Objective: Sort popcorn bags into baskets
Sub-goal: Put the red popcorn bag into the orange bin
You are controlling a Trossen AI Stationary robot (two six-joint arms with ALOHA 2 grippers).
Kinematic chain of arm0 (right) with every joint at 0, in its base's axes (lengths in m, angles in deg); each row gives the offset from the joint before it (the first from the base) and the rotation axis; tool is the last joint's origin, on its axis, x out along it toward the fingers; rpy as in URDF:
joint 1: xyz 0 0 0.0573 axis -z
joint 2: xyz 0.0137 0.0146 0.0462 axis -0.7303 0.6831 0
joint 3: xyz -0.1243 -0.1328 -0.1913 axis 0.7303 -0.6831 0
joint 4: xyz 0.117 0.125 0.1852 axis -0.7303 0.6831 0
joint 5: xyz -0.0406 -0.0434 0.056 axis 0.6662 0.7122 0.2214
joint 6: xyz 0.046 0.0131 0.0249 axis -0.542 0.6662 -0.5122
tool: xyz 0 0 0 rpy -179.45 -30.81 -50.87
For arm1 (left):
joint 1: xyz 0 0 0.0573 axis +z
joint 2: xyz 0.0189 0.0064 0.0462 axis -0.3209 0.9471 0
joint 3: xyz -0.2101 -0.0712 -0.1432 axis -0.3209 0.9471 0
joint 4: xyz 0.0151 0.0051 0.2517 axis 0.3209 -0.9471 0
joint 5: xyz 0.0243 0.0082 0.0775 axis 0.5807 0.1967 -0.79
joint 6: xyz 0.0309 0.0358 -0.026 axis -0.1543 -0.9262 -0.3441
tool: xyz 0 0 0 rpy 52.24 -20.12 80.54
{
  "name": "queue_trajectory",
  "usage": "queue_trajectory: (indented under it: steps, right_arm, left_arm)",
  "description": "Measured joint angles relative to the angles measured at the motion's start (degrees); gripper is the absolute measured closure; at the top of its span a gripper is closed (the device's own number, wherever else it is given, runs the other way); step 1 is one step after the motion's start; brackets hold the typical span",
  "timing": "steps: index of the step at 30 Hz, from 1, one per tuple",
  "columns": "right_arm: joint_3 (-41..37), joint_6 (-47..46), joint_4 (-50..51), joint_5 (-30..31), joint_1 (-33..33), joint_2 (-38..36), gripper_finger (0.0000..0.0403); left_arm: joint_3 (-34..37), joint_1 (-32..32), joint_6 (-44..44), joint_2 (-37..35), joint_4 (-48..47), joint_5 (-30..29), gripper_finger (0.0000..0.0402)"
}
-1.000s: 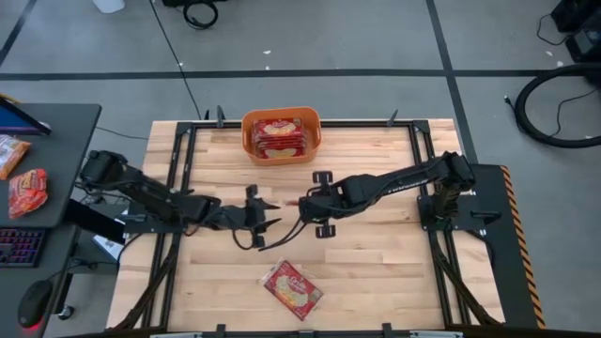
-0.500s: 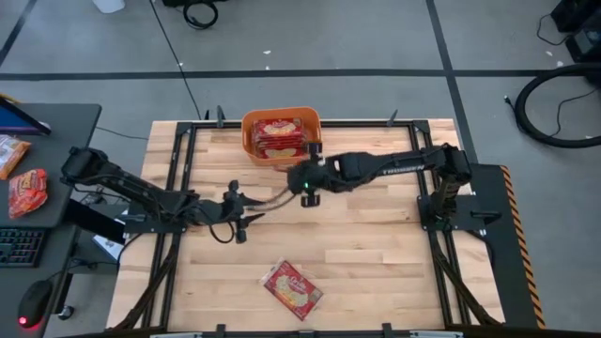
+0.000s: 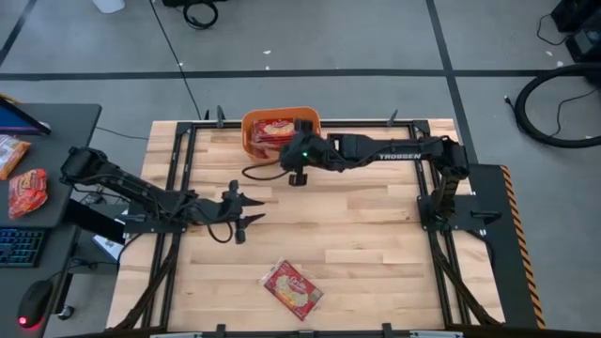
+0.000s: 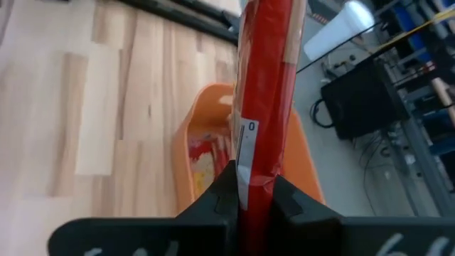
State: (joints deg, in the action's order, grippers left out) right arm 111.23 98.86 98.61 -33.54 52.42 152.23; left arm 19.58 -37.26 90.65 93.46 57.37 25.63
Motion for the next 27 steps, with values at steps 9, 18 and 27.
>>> queue_trajectory:
  steps: [9, 18, 27]
  right_arm:
    - [0.00, 3.68, -7.12, -0.60, 3.72, 0.00, 0.0373]
    - [-0.04, 4.87, -7.08, -5.30, 8.46, 6.03, 0.0373]
    - [0.14, 8.89, -8.92, -4.26, 10.47, 11.65, 0.0373]
  left_arm:
    - [0.00, 0.92, -0.61, 0.02, 5.93, -0.17, 0.0239]
    - [-0.04, 2.43, -7.97, 0.02, 13.30, -0.27, 0.0239]
    - [-0.04, 5.15, -12.39, 0.07, 16.70, -0.30, 0.0239]
